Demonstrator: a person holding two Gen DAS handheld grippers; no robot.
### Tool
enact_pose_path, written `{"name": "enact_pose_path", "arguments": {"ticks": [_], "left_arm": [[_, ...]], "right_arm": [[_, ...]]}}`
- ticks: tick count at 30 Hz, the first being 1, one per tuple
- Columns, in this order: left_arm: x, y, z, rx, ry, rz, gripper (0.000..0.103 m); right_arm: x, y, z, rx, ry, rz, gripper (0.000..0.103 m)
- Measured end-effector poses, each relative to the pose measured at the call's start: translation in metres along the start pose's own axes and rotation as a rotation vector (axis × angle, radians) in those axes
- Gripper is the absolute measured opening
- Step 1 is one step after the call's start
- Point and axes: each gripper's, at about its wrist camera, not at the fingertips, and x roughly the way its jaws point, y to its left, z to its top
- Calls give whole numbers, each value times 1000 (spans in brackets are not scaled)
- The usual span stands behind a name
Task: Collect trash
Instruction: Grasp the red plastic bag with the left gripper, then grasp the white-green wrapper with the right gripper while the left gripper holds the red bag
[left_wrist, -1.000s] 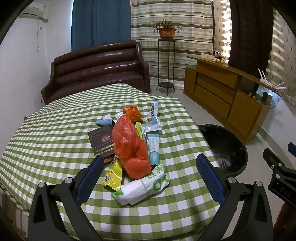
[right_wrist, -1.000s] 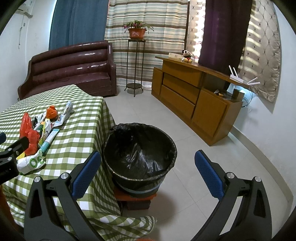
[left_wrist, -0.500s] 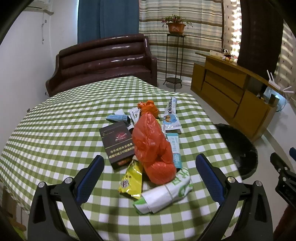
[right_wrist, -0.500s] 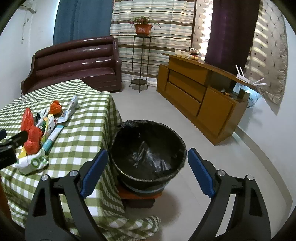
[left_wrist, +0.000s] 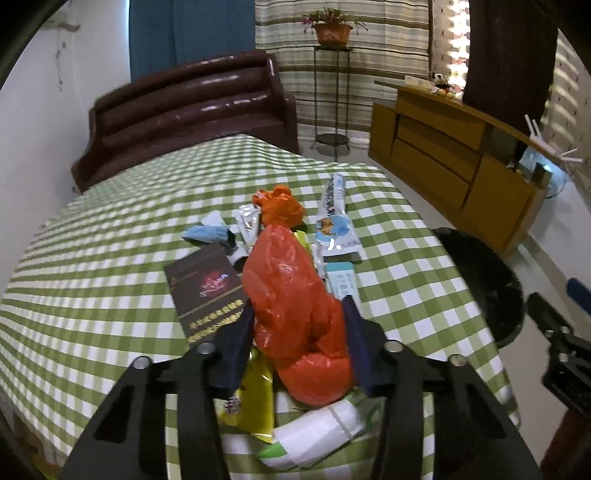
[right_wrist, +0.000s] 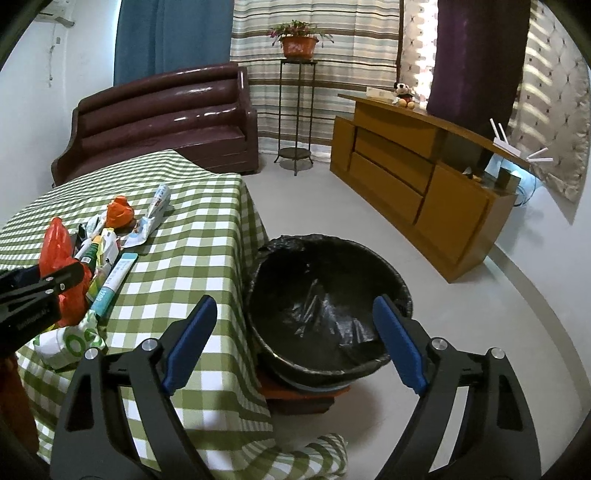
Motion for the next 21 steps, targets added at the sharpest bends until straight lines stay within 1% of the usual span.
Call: {"name": "enact_pose_path", "arguments": {"ticks": [2,5,8,10,16,21], "left_arm": [[-2,1,0,-3,-7,-8,40],[-9,2,0,5,-22,-17,39],[-17,7,1,-10,-33,-54,38],[-25,13,1,-13,-39,-61,38],[-42,33,-2,-22,-51,-44,38],[-50,66,-11,-40,-53,12,38]], "right_arm": [[3,2,0,1,10,7,76],[5,5,0,-3,19,12,75],[6,9,1,-6,22,15,72],[5,13,2,-6,18,20,72],[-4,31,5,-20,6,48,72],[-12,59,4,-35,11,97,72]]}}
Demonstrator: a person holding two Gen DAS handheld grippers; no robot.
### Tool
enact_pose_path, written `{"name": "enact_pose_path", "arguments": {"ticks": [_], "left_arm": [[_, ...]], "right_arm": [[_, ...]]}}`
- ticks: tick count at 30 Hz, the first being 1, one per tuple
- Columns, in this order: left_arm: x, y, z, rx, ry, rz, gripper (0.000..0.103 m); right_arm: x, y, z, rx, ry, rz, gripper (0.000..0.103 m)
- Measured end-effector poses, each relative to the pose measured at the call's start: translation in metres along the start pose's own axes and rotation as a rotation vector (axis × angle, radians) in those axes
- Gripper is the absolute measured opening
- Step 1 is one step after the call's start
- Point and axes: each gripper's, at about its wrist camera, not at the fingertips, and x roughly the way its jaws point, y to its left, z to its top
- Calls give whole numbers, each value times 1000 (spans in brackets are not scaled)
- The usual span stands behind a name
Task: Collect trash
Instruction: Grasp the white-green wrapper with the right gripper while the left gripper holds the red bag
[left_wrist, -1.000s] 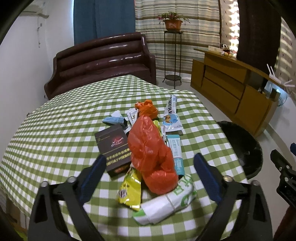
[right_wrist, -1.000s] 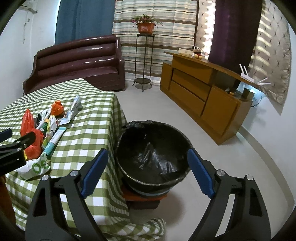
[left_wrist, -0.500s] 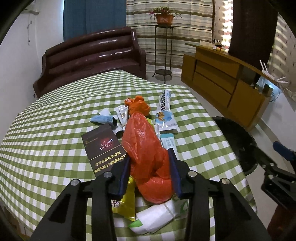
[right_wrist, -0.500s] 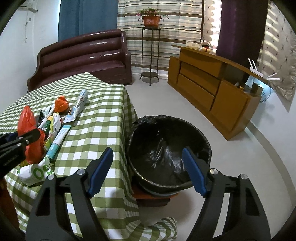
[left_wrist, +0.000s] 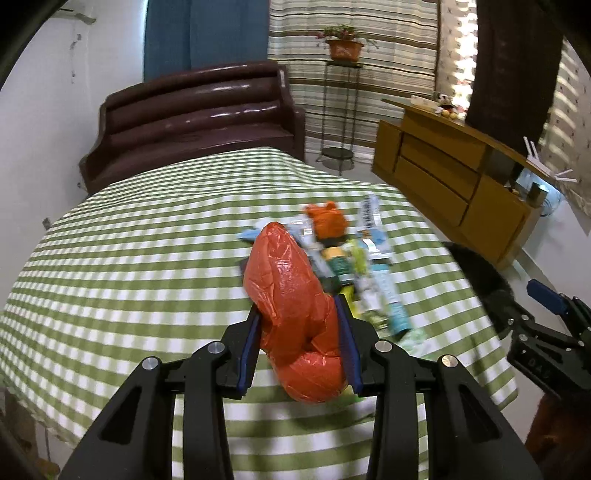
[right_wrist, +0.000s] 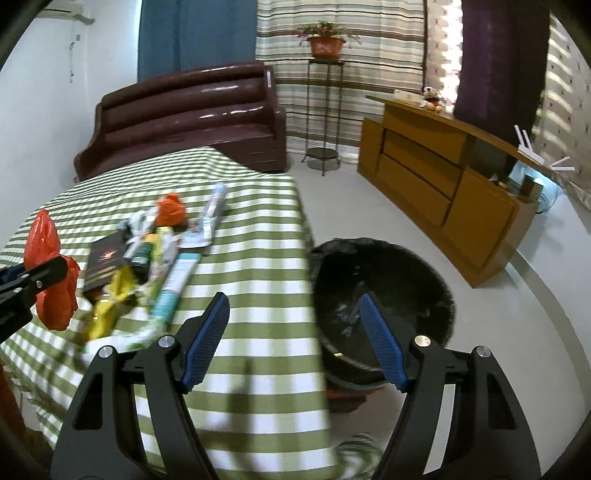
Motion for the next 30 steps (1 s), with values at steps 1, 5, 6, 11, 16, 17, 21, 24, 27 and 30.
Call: {"name": "enact_pose_path", "arguments": {"ticks": [1,5,6,11,16,17,21,24,27,30], "left_arm": [[-1,6,-2,-3,0,8,38],[-5,36,-10,-28,4,47,38],[-6,41,-12,-29,4,52,38],[-11,70,-18,-41,-1,83,38],[-10,88,-25,-52,14,86,38],[-10,88,-27,-52,17,85,38],[-9,92,-30,-56,21,77,38],[-8,93,-31,-60,19,70,38],[-8,92,-31,-60,17,62,38],[-6,90,-30,-57,18,57,38]], "right_arm": [[-1,5,0,-1,3,8,72],[-4,32,-3,1,20,56,73],[-4,38,-4,-2,21,63,73],[-9,70,-10,-44,27,97,80],[-9,98,-16,-97,43,95,81],[-7,101,-17,-105,53,93,81],[-6,107,-24,-128,83,84,81],[-5,101,-26,-119,96,69,85],[-2,93,-26,-108,98,46,85],[1,85,-25,-108,90,3,85]]}}
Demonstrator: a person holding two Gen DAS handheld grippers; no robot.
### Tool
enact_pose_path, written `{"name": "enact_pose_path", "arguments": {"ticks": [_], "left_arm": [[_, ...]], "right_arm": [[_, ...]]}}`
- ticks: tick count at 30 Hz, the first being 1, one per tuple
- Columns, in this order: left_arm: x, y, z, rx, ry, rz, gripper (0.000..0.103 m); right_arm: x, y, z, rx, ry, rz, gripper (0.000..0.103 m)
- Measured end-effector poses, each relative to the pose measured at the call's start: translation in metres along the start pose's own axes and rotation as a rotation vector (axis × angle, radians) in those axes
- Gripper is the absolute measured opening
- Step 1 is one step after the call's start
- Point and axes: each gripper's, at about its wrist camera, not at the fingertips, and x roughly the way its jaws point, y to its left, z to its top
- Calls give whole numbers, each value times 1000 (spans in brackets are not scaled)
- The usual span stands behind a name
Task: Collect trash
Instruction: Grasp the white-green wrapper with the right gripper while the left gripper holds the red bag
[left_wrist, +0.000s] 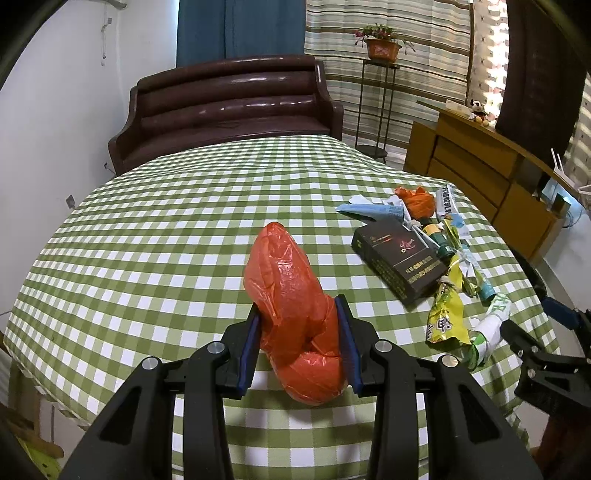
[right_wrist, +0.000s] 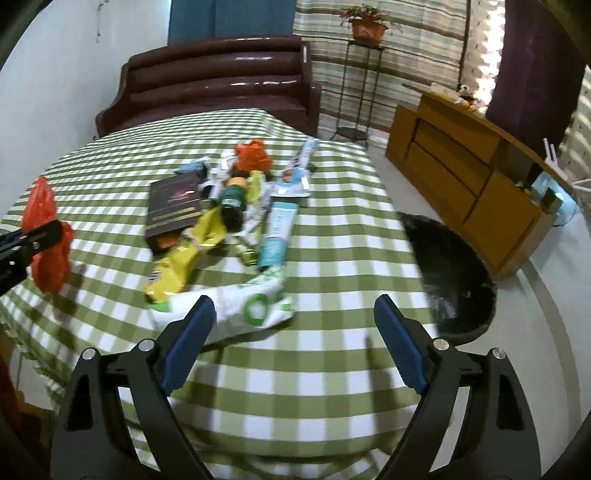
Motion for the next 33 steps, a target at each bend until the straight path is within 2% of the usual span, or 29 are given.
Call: {"name": "enact_pose_path", "arguments": {"ticks": [5,12,17,29,33], "left_arm": [[1,-1,2,-3,0,-8,39],[-3,7,1,-14,-11,5,38],[-3,11,-1,-24,-2,9,38],[1,-1,1,-9,9,-10,39],[5,-7,4,-2,12,-17,38]], "right_arm": [[-3,-6,5,31,2,27,85],[-14,24,4,-53,-30,89,91],[-8,39,-3,-110,1,67,91],[4,-13,-10,-24,42,-36,91],[3,-30,-11,28,52,-19,91]]}}
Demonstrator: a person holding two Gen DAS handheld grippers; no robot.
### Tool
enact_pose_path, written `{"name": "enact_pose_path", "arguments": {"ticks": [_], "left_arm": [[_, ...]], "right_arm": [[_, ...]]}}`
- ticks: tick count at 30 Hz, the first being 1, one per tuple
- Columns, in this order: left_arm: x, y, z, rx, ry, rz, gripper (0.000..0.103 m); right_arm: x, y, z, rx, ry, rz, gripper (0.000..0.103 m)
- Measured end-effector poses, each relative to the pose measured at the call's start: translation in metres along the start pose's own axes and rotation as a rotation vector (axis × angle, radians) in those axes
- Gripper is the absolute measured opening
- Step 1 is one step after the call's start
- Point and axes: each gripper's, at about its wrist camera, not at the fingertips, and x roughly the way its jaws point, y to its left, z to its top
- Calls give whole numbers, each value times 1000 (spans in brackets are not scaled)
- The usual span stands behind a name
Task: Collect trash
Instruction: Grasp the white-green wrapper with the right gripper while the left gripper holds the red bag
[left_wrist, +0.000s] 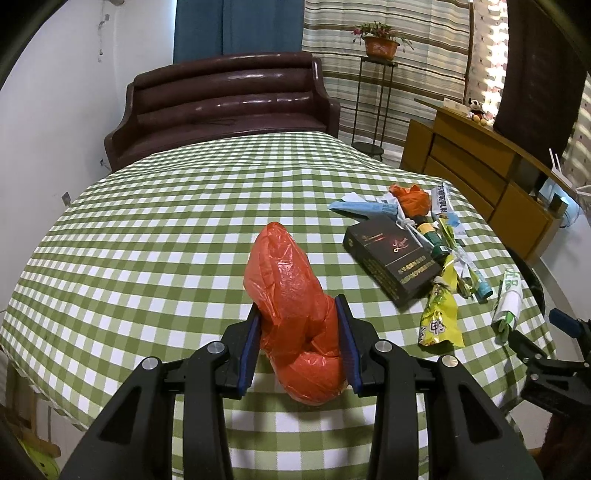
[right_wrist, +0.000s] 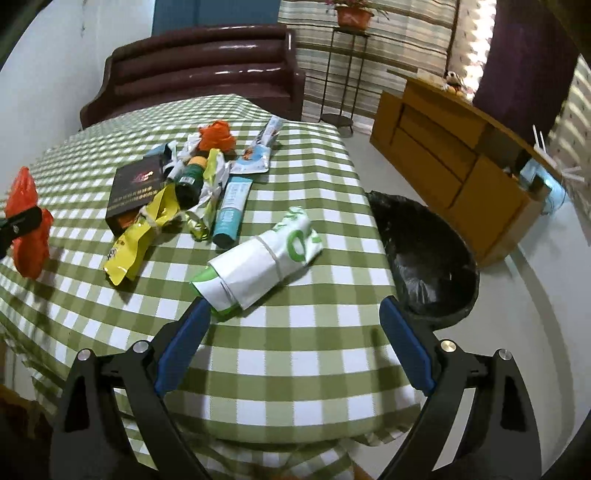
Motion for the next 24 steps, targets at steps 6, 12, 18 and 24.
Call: {"name": "enact_pose_path", "arguments": {"ticks": [6,12,18,24], "left_arm": [[2,0,5,2,-10,-2,39],[5,5,8,-6,-7,3,39],[9,7,8,-9,1,1,39],[13,3,8,-2,11,-12,39]], "right_arm": [[-8,0,12,31,-46,14,91],[6,5,28,66,-51,-27,85],[17,4,29,85,-16,-27,75],[14,0,28,70,5,-23,67]]}}
